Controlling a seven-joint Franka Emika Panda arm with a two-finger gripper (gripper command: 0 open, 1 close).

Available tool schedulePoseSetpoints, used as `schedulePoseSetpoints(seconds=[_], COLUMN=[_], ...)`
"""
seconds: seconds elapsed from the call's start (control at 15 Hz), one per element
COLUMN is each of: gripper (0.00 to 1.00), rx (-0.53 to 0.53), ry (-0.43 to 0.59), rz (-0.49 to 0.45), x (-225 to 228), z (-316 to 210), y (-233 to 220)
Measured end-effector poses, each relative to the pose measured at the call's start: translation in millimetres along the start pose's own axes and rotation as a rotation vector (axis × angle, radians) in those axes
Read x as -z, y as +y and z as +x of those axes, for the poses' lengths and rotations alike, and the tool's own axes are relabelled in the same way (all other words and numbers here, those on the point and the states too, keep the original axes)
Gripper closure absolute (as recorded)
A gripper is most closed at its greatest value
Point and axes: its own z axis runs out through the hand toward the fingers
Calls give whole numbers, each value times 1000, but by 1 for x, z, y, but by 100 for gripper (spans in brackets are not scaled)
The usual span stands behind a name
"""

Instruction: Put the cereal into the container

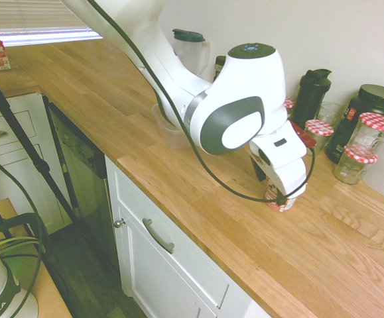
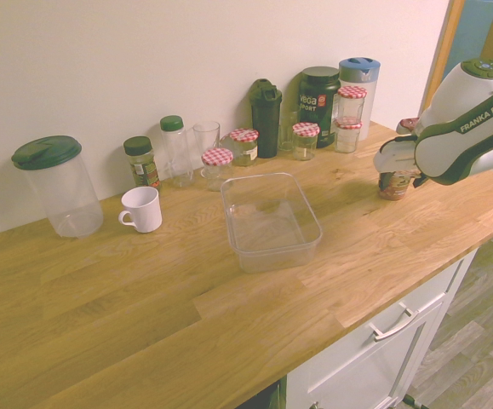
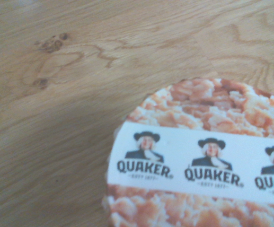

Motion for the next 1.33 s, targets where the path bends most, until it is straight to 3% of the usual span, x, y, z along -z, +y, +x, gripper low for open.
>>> schedulePoseSetpoints(seconds=[0.87,0.93,1.33], gripper=[0,100,100], rx=[37,40,75], ry=[14,16,39], rz=[9,10,28], x=[-17,-17,-18], z=[23,23,23], y=[-21,-22,-24])
